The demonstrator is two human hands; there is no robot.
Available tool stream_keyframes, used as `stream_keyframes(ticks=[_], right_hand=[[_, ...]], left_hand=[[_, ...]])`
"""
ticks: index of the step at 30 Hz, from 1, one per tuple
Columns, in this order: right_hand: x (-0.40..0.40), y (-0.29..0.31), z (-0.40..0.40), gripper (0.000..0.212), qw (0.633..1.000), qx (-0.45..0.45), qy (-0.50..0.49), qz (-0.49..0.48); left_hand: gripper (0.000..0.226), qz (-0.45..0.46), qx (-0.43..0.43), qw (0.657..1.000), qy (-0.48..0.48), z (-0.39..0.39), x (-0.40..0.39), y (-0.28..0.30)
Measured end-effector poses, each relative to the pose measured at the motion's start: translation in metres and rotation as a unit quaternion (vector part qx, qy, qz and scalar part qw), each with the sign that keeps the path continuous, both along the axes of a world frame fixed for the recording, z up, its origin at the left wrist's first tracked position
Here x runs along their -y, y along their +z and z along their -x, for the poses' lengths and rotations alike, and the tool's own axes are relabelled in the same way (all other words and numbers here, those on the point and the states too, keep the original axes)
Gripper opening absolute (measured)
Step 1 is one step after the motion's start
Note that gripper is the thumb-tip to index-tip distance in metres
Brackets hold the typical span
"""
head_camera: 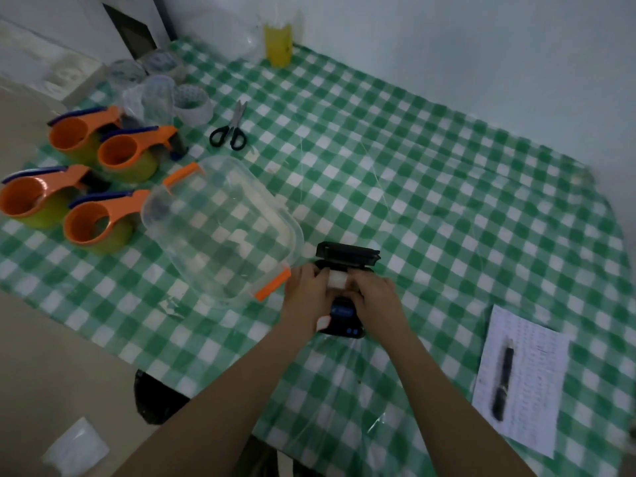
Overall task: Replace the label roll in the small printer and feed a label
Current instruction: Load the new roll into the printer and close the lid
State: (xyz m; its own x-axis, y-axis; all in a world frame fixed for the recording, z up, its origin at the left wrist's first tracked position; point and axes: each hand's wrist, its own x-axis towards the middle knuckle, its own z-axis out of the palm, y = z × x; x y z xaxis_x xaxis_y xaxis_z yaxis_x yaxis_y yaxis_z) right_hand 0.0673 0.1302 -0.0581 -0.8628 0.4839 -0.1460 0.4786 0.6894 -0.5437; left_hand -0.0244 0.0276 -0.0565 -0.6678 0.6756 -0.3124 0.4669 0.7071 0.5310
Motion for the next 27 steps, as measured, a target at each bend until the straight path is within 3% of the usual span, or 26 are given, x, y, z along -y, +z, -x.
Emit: stream_keyframes(ticks=[6,9,12,17,22,27], right_hand=[[-0.009,-0.008,0.004,0.005,0.998,0.007,0.028,-0.059],[-0.007,-0.013,0.001,0.008,0.997,-0.03,0.037,-0.068],[-0.002,-0.018,-0.005,0.011,0.995,-0.043,0.02,-0.083],[0.009,-0.015,-0.009,0.007,0.989,-0.056,-0.059,-0.127],[0.012,-0.013,-0.011,0.014,0.982,-0.046,-0.031,-0.179],[0.015,-0.015,-0.02,0.021,0.964,-0.087,-0.004,-0.252]], left_hand=[[0.048,0.041,0.031,0.998,-0.044,0.002,-0.002,0.01],[0.049,0.012,0.018,0.998,-0.061,-0.003,0.005,0.029],[0.05,-0.027,-0.047,0.989,-0.139,0.002,-0.001,0.048],[0.066,0.049,-0.13,0.958,-0.25,0.023,-0.026,0.063],[0.045,0.073,-0.118,0.965,-0.224,0.028,-0.031,0.056],[0.047,0.049,-0.088,0.968,-0.229,0.021,-0.016,0.05]])
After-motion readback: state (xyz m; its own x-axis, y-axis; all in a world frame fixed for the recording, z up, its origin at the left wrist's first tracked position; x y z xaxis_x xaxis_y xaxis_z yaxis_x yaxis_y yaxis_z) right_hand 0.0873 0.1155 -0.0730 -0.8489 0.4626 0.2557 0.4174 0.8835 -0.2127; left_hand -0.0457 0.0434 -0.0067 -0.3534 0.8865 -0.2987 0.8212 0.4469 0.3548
